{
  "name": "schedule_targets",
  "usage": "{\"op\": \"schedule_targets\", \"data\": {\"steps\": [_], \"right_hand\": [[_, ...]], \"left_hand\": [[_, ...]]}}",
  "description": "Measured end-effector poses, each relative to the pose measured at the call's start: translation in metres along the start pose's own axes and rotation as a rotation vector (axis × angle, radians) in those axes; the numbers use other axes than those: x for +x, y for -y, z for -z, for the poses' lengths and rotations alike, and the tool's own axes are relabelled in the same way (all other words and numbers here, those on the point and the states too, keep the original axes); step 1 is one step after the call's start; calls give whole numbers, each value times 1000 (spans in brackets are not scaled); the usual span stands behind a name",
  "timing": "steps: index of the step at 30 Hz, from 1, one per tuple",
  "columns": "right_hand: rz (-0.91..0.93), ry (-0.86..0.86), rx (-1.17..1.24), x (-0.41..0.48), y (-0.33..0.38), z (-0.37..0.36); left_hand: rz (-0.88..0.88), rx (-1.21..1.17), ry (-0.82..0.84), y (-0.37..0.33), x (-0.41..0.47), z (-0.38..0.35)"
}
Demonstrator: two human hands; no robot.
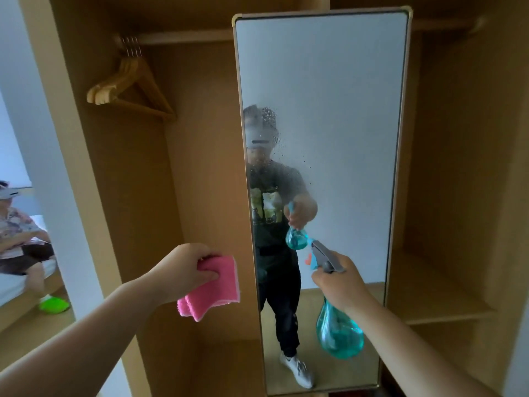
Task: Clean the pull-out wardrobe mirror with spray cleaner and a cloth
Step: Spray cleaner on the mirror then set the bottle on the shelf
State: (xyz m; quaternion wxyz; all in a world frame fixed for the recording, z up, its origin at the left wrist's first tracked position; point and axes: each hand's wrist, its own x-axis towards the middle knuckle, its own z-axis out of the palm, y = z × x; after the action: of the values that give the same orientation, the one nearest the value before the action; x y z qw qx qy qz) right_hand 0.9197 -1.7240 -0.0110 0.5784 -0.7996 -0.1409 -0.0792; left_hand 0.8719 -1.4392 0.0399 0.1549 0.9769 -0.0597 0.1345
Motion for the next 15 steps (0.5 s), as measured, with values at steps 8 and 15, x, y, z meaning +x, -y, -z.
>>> {"op": "schedule_targets", "data": {"steps": [8, 15], "right_hand": [[-43, 58, 33, -15, -31, -20], [-36, 35, 42, -22, -44, -19]], "left_hand": [[39, 18, 69, 15, -10, -23], [26, 25, 101, 13, -10, -31]]}}
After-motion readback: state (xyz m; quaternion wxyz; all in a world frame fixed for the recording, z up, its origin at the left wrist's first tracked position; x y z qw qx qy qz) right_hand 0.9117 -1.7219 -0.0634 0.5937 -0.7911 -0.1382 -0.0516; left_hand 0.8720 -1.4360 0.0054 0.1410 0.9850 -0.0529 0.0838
